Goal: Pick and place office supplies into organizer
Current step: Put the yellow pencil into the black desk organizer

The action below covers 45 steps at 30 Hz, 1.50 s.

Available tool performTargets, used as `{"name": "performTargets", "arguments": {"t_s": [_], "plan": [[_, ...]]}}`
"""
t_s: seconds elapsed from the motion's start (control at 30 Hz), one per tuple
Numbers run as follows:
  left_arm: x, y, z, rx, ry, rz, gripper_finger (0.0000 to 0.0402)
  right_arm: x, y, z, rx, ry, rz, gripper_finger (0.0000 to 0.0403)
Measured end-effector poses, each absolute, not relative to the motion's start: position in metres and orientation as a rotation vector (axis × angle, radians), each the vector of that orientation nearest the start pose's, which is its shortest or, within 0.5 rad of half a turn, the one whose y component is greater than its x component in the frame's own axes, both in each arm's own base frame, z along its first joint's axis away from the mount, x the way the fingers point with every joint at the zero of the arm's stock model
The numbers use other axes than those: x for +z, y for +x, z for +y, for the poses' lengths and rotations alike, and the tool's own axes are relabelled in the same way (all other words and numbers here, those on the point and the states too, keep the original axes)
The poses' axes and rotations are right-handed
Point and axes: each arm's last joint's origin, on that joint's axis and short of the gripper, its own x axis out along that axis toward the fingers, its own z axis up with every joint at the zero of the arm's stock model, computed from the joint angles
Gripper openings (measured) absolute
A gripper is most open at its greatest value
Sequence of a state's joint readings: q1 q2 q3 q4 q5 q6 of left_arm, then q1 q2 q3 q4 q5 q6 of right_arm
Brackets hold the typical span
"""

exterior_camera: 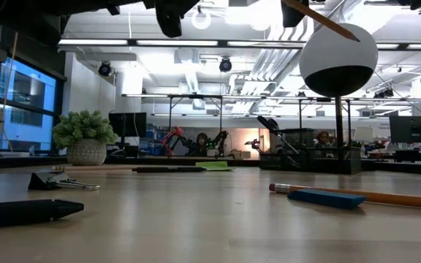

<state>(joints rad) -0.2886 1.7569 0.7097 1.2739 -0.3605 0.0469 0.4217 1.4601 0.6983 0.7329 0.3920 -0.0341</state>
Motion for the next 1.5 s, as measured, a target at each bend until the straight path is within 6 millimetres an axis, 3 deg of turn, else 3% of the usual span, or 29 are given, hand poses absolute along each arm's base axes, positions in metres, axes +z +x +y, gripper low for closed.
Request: {"name": "performTargets", "arguments": {"t_s": [0.33,0.67,0.87,1.03,1.5], "plan": [[0.2022,0.3247,-0.0854,0.087,-0.026,-0.214,0.0173,0.2373,0.2820,0.1143,0.032,-0.046,0.029,0.0013],[0.2019,0.3249,-0.0848,0.094,-0.024,-0.210,0.0014,0.2372,0.2819,0.1148,0.041,-0.044,0.030,0.0013],[0.2011,0.3249,-0.0849,0.099,-0.024,-0.203,0.0033,0.2357,0.2819,0.1152,0.063,-0.018,0.046,0.0013],[0.1998,0.3251,-0.0849,0.101,-0.020,-0.190,0.0008,0.2337,0.2822,0.1146,0.061,-0.001,0.068,0.0013],[0.1989,0.3252,-0.0851,0.101,-0.018,-0.181,0.0003,0.2321,0.2821,0.1153,0.092,0.021,0.086,0.0013]]}}
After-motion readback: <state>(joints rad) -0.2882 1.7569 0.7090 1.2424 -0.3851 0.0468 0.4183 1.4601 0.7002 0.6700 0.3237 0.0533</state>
